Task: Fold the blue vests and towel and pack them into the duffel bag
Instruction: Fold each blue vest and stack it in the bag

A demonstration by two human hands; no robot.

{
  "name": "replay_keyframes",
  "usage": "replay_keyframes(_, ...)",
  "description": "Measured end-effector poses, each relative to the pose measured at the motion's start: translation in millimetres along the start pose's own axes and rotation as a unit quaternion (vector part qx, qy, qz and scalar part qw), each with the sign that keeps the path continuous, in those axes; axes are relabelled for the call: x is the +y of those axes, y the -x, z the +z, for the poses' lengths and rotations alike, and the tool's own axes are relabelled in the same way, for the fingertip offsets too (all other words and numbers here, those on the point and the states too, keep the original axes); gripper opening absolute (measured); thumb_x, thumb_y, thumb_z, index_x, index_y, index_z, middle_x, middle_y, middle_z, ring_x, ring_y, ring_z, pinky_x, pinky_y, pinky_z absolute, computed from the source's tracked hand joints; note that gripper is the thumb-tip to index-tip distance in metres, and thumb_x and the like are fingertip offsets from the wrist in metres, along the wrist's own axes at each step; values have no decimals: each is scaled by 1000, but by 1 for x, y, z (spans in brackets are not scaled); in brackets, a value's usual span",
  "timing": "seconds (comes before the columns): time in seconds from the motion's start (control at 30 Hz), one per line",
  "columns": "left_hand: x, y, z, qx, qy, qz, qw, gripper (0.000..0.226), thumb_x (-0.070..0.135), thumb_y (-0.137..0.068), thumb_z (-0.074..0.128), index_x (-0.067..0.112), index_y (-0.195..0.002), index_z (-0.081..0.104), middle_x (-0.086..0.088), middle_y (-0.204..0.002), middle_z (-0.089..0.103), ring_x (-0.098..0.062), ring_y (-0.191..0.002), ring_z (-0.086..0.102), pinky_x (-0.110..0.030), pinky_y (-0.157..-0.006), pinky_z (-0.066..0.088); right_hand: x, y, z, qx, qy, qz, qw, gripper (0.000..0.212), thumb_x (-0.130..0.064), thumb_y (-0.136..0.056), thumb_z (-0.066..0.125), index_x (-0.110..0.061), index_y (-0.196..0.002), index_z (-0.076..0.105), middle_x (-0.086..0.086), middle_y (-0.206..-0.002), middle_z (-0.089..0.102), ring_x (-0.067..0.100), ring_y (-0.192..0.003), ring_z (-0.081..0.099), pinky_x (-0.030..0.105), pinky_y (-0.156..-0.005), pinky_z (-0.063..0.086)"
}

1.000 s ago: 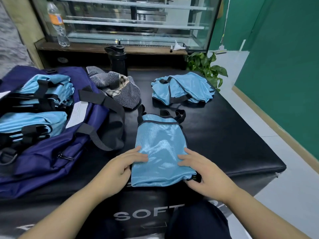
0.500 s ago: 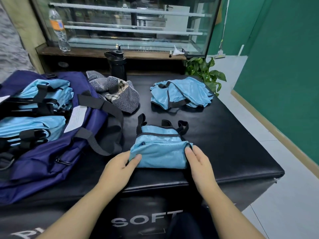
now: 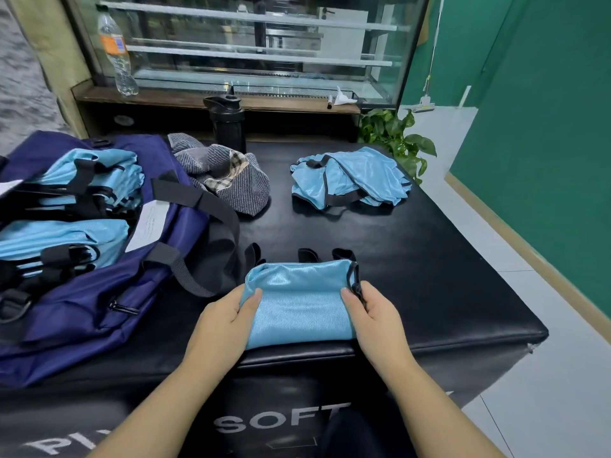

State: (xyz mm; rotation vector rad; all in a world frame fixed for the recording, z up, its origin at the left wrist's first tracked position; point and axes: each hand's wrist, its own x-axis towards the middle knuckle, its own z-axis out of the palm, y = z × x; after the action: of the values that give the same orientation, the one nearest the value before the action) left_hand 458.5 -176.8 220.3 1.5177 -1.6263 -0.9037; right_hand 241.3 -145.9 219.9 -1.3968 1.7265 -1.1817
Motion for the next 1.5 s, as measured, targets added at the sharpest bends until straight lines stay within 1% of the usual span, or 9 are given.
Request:
replay_keyframes(0.27, 6, -6, 5, 48, -129, -69, 988, 25, 33, -95, 49, 14, -79, 52, 3, -73, 57, -12, -67, 50, -29, -58, 34, -21, -17, 11, 7, 238, 84, 968, 44, -49, -97, 34, -15, -71, 45, -3, -71, 57, 17, -66, 50, 30, -56, 34)
replay_keyframes(0.43, 12, -10, 1, 4, -205, -146, 968, 31, 39, -85, 58, 10, -80, 48, 1, -76, 55, -17, -67, 51, -30, -53, 33, -26, -16, 15, 3, 263, 119, 957, 32, -34, -93, 40, -16, -67, 44, -1, -72, 53, 22, -70, 48, 30, -60, 35)
replay_keyframes(0.6, 35, -18, -2, -86, -277, -196, 937, 23, 36, -82, 55, 15, -73, 51, 2, -75, 56, -16, -68, 53, -27, -60, 38, -28, -11, 24, -35, 365, 94, 926, 24, -22, -98, 37, -9, -105, 56, 7, -107, 49, 28, -98, 55, 31, -73, 39)
replay_keyframes(0.73, 49, -11, -3, -85, -213, -197, 953, 20, 26, -86, 54, 15, -71, 46, 1, -75, 52, -20, -76, 54, -26, -65, 39, -40, -12, 22, -28, 331, 142, 933, 24, -14, -96, 39, -9, -119, 40, 10, -125, 43, 30, -111, 53, 32, -74, 37)
replay_keyframes(0.87, 58, 6, -9, -10, -155, -125, 980, 19, 21, -87, 52, 11, -76, 40, -5, -82, 54, -21, -70, 48, -32, -59, 33, -65, -8, 12, -19, 386, -31, 922, 49, -11, -87, 49, -16, -133, 33, 4, -134, 35, 24, -121, 37, 33, -94, 41)
replay_keyframes(1.1, 105, 26, -48, 52, -185, 74, 979, 20, 21, -84, 55, 25, -83, 36, 3, -71, 53, -24, -68, 49, -35, -59, 36, -152, 7, -3, -147, 308, -266, 902, 73, -24, -84, 63, -30, -146, 25, -15, -150, 26, 6, -143, 8, 35, -114, 8)
replay_keyframes(1.2, 122, 32, -66, 50, -191, 111, 974, 24, 24, -81, 60, 28, -83, 36, 5, -73, 56, -19, -71, 51, -34, -58, 35, -175, 10, -5, -192, 350, -255, 880, 59, -20, -87, 59, -29, -140, 34, -11, -142, 43, 9, -142, 22, 45, -118, -4)
replay_keyframes(1.3, 131, 36, -81, 33, -169, 144, 974, 28, 23, -75, 65, 28, -83, 38, 5, -79, 60, -15, -73, 55, -34, -63, 41, -189, 14, -3, -210, 391, -260, 858, 22, -22, -87, 56, -24, -108, 49, -8, -99, 59, 15, -113, 51, 47, -117, 0)
replay_keyframes(1.5, 139, 37, -126, 23, -86, 167, 982, 34, 21, -71, 76, 31, -85, 46, 5, -79, 63, -7, -73, 57, -28, -69, 46, -213, 16, 2, -232, 285, -293, 882, 16, -28, -86, 60, -19, -79, 49, -6, -80, 50, 15, -79, 51, 34, -73, 42)
